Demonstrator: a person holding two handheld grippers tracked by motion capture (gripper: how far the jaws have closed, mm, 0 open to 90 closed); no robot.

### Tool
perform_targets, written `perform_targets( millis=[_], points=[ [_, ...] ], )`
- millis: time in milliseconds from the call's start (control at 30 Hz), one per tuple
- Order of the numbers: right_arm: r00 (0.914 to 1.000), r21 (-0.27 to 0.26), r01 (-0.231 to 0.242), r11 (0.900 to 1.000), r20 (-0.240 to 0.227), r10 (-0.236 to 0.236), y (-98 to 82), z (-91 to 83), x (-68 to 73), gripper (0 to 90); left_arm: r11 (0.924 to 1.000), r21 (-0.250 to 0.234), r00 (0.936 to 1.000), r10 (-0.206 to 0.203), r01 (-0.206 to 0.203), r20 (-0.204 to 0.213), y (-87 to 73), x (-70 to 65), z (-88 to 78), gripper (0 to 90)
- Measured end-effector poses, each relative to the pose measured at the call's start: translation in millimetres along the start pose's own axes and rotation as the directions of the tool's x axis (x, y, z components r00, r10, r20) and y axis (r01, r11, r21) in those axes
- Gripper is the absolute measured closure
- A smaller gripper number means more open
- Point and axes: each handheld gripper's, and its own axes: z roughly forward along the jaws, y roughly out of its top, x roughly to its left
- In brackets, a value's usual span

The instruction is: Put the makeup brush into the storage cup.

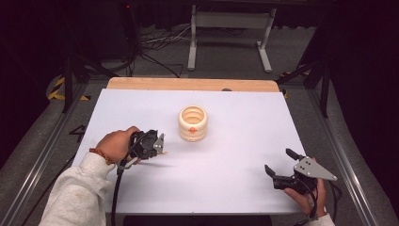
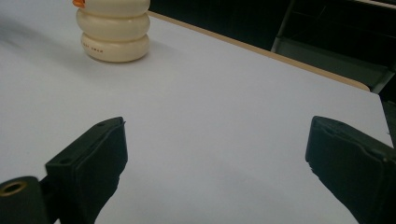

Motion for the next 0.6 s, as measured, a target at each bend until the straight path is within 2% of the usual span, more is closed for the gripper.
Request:
perform_targets(
  millis=[67,167,267,300,500,533,567,600],
  points=[
    [1.0,-0.001,-0.004,1.0,0.001,0.004,-0.1,0.1,-0.2,5.9,0.9998,-0.017,0.9999,-0.012,0.012,-0.004,-1.8,-0.2,-2.1,83.5],
    [1.0,0.0,-0.001,1.0,0.002,0.001,0.0,-0.1,0.1,5.9,0.9977,-0.065,0.9991,-0.024,0.022,-0.034,-5.4,-0.3,-6.8,83.6],
    [1.0,0.0,-0.001,1.0,0.003,0.001,0.2,0.1,0.2,5.9,0.9919,-0.119,0.9959,-0.052,0.043,-0.074,-9.5,-1.0,-11.0,83.6],
    [1.0,-0.001,-0.002,1.0,0.001,0.002,0.1,0.3,0.3,5.9,0.9919,-0.119,0.9959,-0.052,0.043,-0.074,-9.5,-1.0,-11.0,83.6],
    [1.0,0.001,-0.002,1.0,0.003,0.002,0.0,1.0,0.5,5.9,0.9736,-0.212,0.9882,-0.109,0.084,-0.107,-18.7,-1.8,-20.5,83.6],
    [1.0,0.001,-0.002,1.0,0.003,0.002,-0.1,0.9,0.3,5.9,0.9679,-0.232,0.9856,-0.125,0.096,-0.114,-20.1,-2.5,-22.8,83.6],
    [1.0,0.001,-0.002,1.0,0.003,0.002,-0.1,0.9,0.3,5.9,0.9679,-0.232,0.9856,-0.125,0.096,-0.114,-20.1,-2.5,-22.8,83.6],
    [1.0,0.001,-0.003,1.0,0.004,0.003,-0.2,0.9,0.1,5.9,0.9648,-0.243,0.9837,-0.133,0.1,-0.121,-20.7,-2.9,-23.9,83.5]
  ],
)
